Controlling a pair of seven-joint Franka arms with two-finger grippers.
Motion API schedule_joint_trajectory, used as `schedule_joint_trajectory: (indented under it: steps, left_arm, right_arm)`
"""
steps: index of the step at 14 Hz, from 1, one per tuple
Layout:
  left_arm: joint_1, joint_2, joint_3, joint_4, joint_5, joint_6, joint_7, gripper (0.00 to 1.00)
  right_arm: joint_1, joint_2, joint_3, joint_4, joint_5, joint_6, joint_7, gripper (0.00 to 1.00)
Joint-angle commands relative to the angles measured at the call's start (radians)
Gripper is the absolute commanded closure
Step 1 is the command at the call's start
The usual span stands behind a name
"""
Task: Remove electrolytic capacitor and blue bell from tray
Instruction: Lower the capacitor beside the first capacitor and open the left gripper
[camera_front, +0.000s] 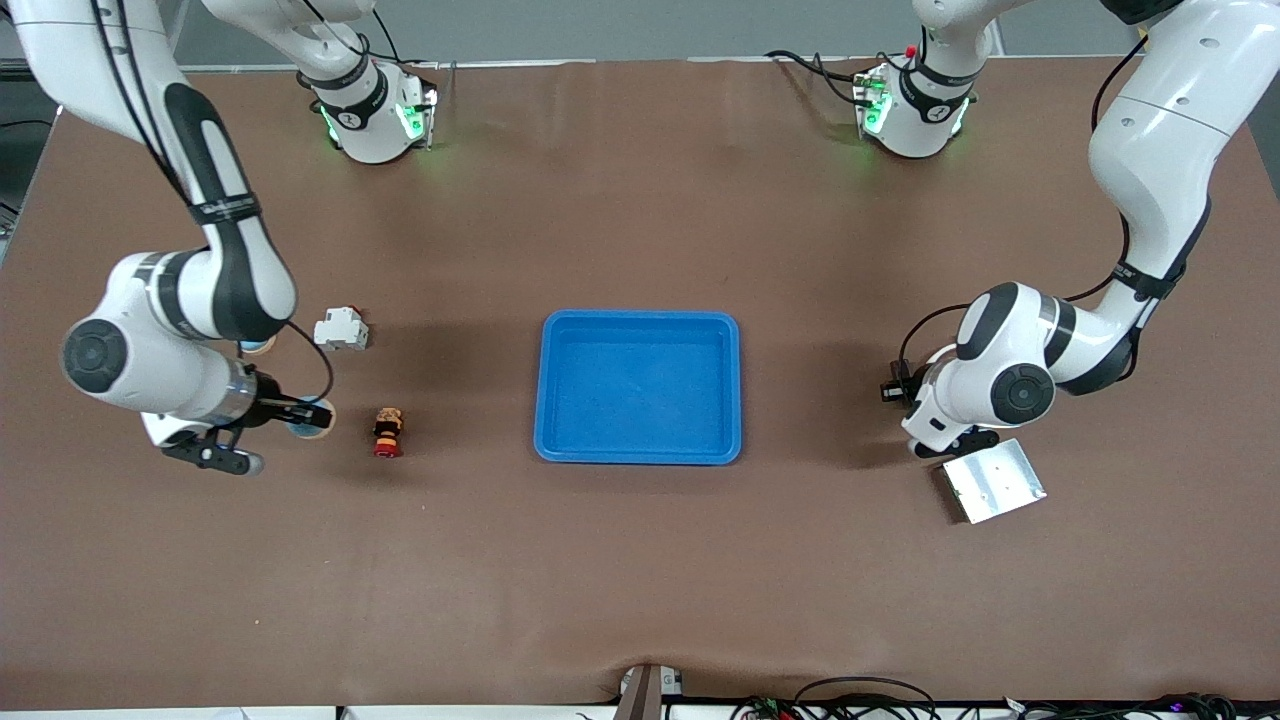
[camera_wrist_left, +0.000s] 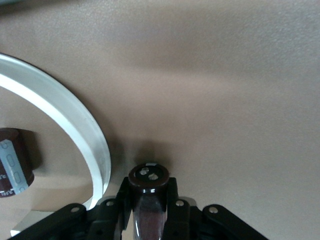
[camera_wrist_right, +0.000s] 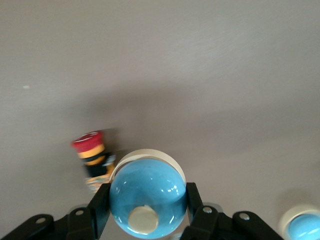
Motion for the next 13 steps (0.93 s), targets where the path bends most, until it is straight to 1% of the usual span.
schedule_joint_trajectory:
  steps: [1,3,8,11,13]
  left_arm:
    - [-0.015,0.013,0.003,0.025,0.027,-0.001,-0.046,1.00]
    - [-0.019,0.013,0.003,0.026,0.026,-0.001,-0.049,1.00]
    - [-0.036,0.035,0.003,0.052,0.027,-0.001,-0.078,1.00]
    - [-0.045,0.042,0.005,0.055,0.029,-0.001,-0.083,1.00]
    - [-0.047,0.044,0.014,0.055,0.033,-0.001,-0.083,1.00]
  right_arm:
    - [-0.062,-0.043,0.021,-0.092,-0.006,0.079,-0.094,1.00]
    - [-0.099,-0.040,0.023,-0.105,-0.003,0.105,-0.152,1.00]
    - [-0.120,-0.040,0.023,-0.134,0.001,0.128,-0.183,1.00]
    - [-0.136,-0.037,0.024,-0.189,0.001,0.200,-0.191,1.00]
    - [-0.134,-0.034,0.026,-0.201,0.001,0.225,-0.191,1.00]
